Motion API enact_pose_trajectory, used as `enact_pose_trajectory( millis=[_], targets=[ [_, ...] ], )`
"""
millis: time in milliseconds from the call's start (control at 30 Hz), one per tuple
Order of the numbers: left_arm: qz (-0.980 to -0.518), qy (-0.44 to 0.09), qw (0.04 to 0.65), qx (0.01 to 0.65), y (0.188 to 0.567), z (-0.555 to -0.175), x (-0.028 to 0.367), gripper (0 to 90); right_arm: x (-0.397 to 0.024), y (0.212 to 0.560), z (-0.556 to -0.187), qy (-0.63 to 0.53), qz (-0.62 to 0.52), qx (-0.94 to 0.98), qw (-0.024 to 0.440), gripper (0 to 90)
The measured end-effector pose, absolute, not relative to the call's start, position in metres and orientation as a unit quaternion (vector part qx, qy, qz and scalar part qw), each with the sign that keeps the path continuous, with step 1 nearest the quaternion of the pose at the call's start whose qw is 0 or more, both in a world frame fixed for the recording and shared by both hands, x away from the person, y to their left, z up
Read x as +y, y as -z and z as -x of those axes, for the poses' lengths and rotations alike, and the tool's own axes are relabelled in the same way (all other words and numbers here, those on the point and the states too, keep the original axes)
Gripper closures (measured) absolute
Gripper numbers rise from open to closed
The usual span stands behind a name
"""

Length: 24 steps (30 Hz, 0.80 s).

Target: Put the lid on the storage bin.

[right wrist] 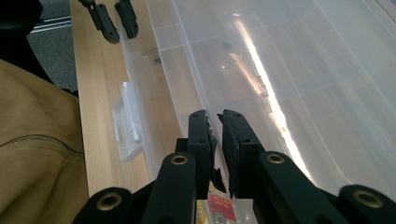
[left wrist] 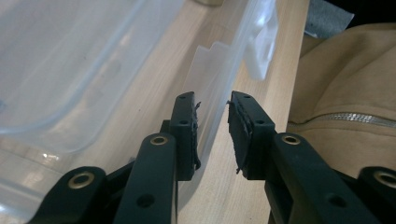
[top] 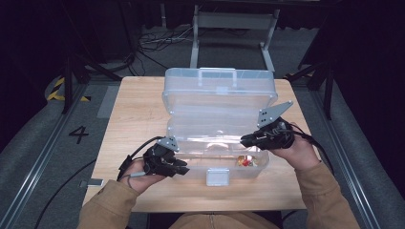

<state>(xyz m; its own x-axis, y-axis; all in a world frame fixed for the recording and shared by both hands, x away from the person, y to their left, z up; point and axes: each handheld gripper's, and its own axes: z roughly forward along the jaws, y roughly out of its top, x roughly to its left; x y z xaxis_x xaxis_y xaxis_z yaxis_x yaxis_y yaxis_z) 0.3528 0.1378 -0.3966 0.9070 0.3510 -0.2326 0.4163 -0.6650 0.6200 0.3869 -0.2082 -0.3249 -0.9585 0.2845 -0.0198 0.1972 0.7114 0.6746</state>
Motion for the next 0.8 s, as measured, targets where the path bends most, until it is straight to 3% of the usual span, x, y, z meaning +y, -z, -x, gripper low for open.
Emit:
enact_pose_trajectory(
  millis=[300,800],
  targets=[
    [-0.885,0.032,0.408,0.222,0.373,-0.35,0.151,77.5,-0.208,0.325,-0.387,-0.357,-0.131,0.922,0.065,81.8],
    [-0.823,-0.034,0.498,0.27,0.338,-0.353,0.175,86.0,-0.209,0.326,-0.382,-0.358,-0.139,0.92,0.074,81.4]
  ],
)
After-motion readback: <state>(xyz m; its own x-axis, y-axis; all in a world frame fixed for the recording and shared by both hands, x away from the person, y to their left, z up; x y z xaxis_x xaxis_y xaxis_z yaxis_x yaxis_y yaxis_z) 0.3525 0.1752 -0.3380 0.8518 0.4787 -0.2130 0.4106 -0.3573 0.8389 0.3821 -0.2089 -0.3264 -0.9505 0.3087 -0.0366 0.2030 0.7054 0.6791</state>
